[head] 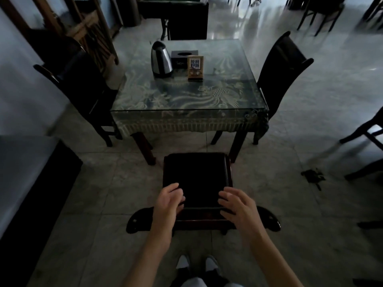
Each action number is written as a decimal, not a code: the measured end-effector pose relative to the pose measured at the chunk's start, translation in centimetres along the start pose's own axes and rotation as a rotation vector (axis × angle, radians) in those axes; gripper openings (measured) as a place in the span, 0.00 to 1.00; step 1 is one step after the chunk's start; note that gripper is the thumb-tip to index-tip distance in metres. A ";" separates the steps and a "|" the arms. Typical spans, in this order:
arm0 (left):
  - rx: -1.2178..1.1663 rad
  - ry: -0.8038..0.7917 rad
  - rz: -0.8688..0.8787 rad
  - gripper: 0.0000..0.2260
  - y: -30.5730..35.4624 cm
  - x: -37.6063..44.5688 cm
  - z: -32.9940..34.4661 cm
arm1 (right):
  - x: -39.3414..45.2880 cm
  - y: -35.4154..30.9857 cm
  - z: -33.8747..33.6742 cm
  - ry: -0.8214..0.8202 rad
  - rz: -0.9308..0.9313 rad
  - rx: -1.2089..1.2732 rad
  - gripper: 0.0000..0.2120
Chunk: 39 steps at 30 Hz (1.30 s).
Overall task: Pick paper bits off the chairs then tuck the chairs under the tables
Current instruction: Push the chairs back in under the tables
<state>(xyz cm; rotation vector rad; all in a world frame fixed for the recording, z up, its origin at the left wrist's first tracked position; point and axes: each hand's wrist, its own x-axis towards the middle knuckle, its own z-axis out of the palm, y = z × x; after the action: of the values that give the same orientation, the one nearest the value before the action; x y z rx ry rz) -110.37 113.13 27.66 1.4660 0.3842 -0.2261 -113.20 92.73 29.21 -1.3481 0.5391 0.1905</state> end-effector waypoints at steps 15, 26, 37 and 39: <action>-0.799 0.227 -0.711 0.21 -6.7 -3.4 0.4 | -0.9 8.2 -0.4 0.154 0.574 0.744 0.16; -0.826 0.230 -0.601 0.19 -7.1 0.3 0.0 | 1.8 8.0 1.9 0.238 0.464 0.868 0.19; -0.713 0.318 -0.635 0.17 -8.4 1.0 -0.7 | 2.7 8.1 1.2 0.291 0.488 0.839 0.06; -0.719 0.328 -0.638 0.19 -8.6 1.2 -0.7 | 2.7 8.0 1.2 0.291 0.482 0.833 0.10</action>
<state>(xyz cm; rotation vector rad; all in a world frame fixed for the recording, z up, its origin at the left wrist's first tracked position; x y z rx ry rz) -112.63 113.03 19.26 0.6320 1.0784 -0.3121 -114.03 95.25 21.07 -0.4174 1.0479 0.1352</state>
